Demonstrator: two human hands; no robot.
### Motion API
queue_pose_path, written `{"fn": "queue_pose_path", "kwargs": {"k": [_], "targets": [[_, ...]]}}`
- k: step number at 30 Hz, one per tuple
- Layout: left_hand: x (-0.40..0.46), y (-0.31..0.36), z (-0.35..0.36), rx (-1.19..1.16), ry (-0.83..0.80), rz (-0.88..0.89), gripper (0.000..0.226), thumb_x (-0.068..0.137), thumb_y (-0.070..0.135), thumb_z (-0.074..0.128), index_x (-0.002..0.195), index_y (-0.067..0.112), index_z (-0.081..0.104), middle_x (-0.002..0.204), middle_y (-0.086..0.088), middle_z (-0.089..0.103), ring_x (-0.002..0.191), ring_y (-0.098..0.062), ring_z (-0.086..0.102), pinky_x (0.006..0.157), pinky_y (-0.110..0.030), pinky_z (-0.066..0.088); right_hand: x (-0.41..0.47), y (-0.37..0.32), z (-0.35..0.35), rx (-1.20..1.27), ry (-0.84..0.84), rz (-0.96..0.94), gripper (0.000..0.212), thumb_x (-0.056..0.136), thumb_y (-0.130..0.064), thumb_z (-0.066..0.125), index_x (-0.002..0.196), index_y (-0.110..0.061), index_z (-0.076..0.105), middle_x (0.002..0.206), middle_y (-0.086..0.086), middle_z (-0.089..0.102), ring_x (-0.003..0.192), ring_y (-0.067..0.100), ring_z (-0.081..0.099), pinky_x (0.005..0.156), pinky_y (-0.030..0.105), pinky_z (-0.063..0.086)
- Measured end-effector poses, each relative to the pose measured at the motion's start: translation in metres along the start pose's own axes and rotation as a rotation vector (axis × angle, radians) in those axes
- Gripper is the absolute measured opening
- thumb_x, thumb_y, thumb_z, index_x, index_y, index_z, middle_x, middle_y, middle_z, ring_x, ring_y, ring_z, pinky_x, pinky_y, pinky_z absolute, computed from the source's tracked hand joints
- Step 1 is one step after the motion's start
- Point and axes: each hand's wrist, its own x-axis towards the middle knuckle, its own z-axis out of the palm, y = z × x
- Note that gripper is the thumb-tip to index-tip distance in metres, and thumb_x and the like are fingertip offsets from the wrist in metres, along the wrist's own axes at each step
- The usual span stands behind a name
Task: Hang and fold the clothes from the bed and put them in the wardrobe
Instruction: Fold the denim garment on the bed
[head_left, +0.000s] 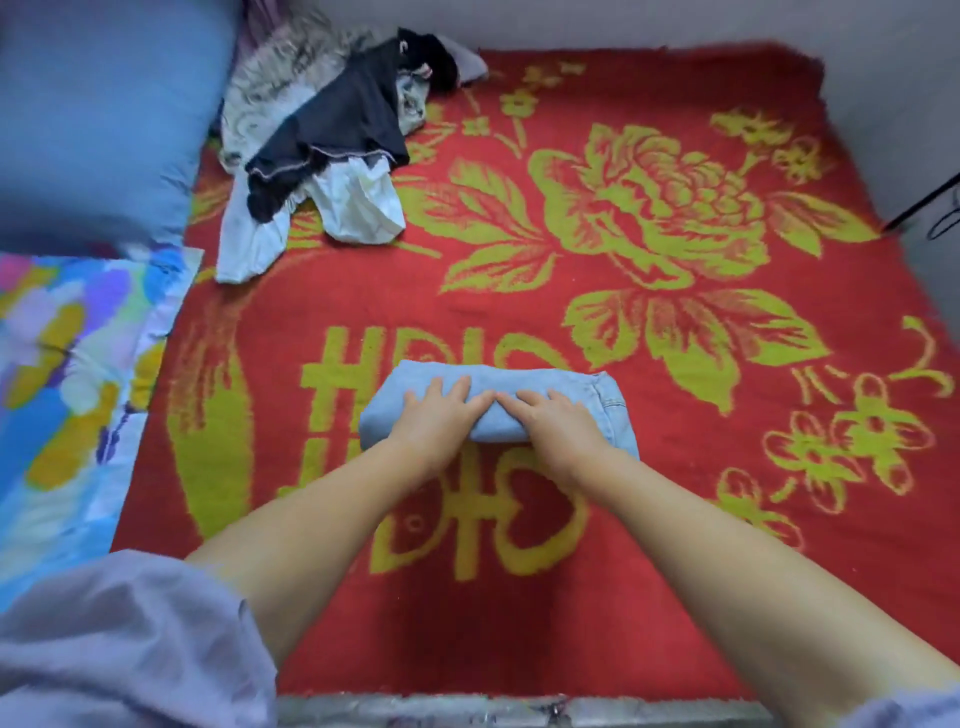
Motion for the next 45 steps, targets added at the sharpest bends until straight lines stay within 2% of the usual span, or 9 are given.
{"fn": "queue_pose_path", "kwargs": {"k": [5, 12, 16, 20, 24, 28, 37, 42, 45], "targets": [[-0.082, -0.033, -0.056, -0.009, 0.061, -0.173, 0.064, 0.096, 0.027, 0.050, 0.149, 0.036, 0.014, 0.154, -0.009, 0.018, 0.137, -0.036, 0.027, 0.097, -0.049, 0.040, -0.026, -0.060, -0.082, -0.112, 0.022, -0.190, 0.078, 0.089, -0.033, 0.062, 0.151, -0.032, 0.016, 0.135, -0.001, 0.042, 0.117, 0.032, 0.044, 0.084, 0.042, 0.049], [-0.262, -0.058, -0.056, -0.113, 0.099, -0.551, 0.063, 0.096, 0.026, 0.049, 0.149, 0.035, 0.016, 0.155, -0.007, 0.017, 0.136, -0.034, 0.026, 0.097, -0.053, 0.040, -0.078, -0.187, -0.113, -0.216, 0.075, -0.654, 0.069, 0.090, -0.004, 0.044, 0.151, -0.029, 0.021, 0.141, -0.002, 0.040, 0.116, 0.031, 0.045, 0.085, 0.045, 0.050], [-0.383, -0.033, -0.028, -0.250, 0.086, -0.819, 0.068, 0.094, 0.009, 0.047, 0.149, 0.034, 0.014, 0.155, -0.008, 0.013, 0.138, -0.037, 0.021, 0.099, -0.058, 0.035, -0.134, -0.270, -0.099, -0.342, 0.046, -0.937, 0.070, 0.091, -0.004, 0.043, 0.152, -0.028, 0.017, 0.147, -0.002, 0.036, 0.123, 0.030, 0.043, 0.093, 0.044, 0.047], [-0.503, 0.017, 0.007, -0.390, 0.082, -1.065, 0.064, 0.088, 0.007, 0.053, 0.143, 0.029, 0.028, 0.145, -0.009, 0.029, 0.131, -0.036, 0.034, 0.093, -0.055, 0.042, -0.207, -0.353, -0.064, -0.460, -0.066, -1.212, 0.072, 0.091, -0.009, 0.050, 0.153, -0.024, 0.016, 0.150, 0.002, 0.035, 0.128, 0.027, 0.045, 0.104, 0.038, 0.038], [-0.622, 0.077, 0.047, -0.495, 0.108, -1.259, 0.057, 0.091, 0.007, 0.048, 0.142, 0.027, 0.033, 0.137, -0.008, 0.040, 0.121, -0.034, 0.047, 0.088, -0.045, 0.047, -0.301, -0.430, -0.016, -0.597, -0.113, -1.433, 0.076, 0.089, -0.010, 0.053, 0.153, -0.030, 0.016, 0.148, 0.002, 0.037, 0.129, 0.024, 0.046, 0.101, 0.037, 0.040], [-0.728, 0.142, 0.094, -0.494, 0.100, -1.457, 0.053, 0.095, 0.009, 0.043, 0.144, 0.026, 0.031, 0.140, -0.008, 0.038, 0.121, -0.036, 0.046, 0.090, -0.047, 0.043, -0.408, -0.490, 0.037, -0.707, -0.078, -1.609, 0.080, 0.088, -0.008, 0.055, 0.152, -0.034, 0.013, 0.146, -0.001, 0.041, 0.128, 0.024, 0.047, 0.093, 0.037, 0.043], [-0.942, 0.275, 0.192, -0.621, 0.039, -1.637, 0.060, 0.094, 0.005, 0.041, 0.147, 0.028, 0.025, 0.133, -0.012, 0.041, 0.116, -0.037, 0.049, 0.090, -0.045, 0.046, -0.641, -0.584, 0.145, -0.734, -0.290, -1.803, 0.068, 0.090, -0.014, 0.052, 0.147, -0.037, 0.023, 0.145, -0.004, 0.044, 0.126, 0.025, 0.051, 0.097, 0.040, 0.045], [-1.014, 0.303, 0.222, -0.666, 0.000, -1.651, 0.067, 0.093, 0.002, 0.040, 0.148, 0.033, 0.020, 0.129, -0.012, 0.042, 0.116, -0.035, 0.049, 0.091, -0.045, 0.046, -0.708, -0.621, 0.180, -0.733, -0.330, -1.812, 0.070, 0.089, -0.005, 0.041, 0.146, -0.042, 0.023, 0.142, -0.004, 0.047, 0.121, 0.027, 0.055, 0.083, 0.037, 0.044], [-1.040, 0.299, 0.234, -0.698, -0.011, -1.645, 0.063, 0.094, 0.003, 0.041, 0.149, 0.029, 0.022, 0.132, -0.011, 0.041, 0.118, -0.033, 0.048, 0.096, -0.044, 0.044, -0.725, -0.647, 0.197, -0.754, -0.356, -1.794, 0.071, 0.090, -0.006, 0.041, 0.146, -0.045, 0.021, 0.141, -0.003, 0.049, 0.120, 0.028, 0.055, 0.087, 0.039, 0.047]]}}
